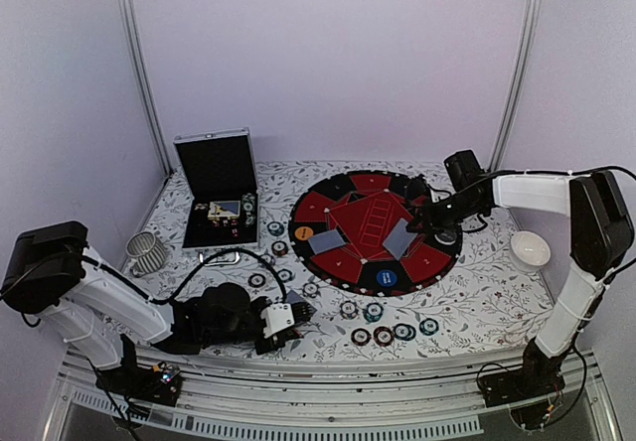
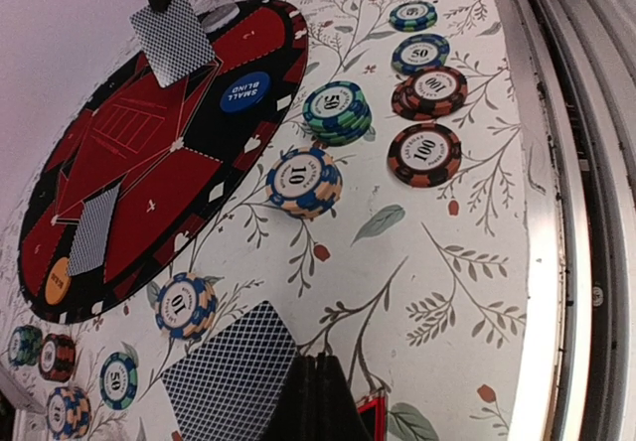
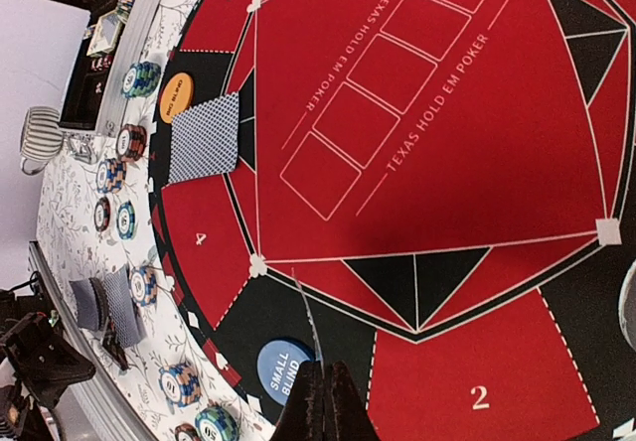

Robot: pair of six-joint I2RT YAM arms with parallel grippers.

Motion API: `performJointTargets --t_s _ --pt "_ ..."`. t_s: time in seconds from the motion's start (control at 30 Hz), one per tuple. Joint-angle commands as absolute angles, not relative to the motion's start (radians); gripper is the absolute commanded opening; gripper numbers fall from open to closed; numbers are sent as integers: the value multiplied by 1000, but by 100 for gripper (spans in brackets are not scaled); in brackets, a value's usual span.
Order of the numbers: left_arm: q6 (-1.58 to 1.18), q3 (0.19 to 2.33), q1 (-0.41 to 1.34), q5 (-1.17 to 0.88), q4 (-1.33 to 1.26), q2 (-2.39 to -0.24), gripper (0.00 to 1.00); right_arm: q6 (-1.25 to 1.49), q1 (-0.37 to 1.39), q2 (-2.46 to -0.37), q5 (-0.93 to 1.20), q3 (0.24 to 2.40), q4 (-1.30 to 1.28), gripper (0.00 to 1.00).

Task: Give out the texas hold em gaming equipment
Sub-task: Distribute the poker card in the small blind area, then pick up the poker card from the center of the board.

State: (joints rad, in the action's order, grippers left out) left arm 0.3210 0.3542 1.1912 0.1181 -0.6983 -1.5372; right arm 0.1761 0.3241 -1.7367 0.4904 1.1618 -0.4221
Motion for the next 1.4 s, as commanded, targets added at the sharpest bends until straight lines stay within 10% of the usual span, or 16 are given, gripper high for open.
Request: performJointTargets --t_s 0.0,0.57,1.0,1.37 --pt "313 350 1190 123 -688 -1526 0 173 311 -1802 511 1200 -392 3" --pt "317 348 1190 123 -685 -1522 0 294 281 -1698 263 946 -443 3" --pt "102 413 1169 245 -404 -1359 6 321 452 -1669 18 1165 -642 54" --pt "-108 411 1010 241 -275 -1238 10 366 884 -1937 470 1352 -251 55"
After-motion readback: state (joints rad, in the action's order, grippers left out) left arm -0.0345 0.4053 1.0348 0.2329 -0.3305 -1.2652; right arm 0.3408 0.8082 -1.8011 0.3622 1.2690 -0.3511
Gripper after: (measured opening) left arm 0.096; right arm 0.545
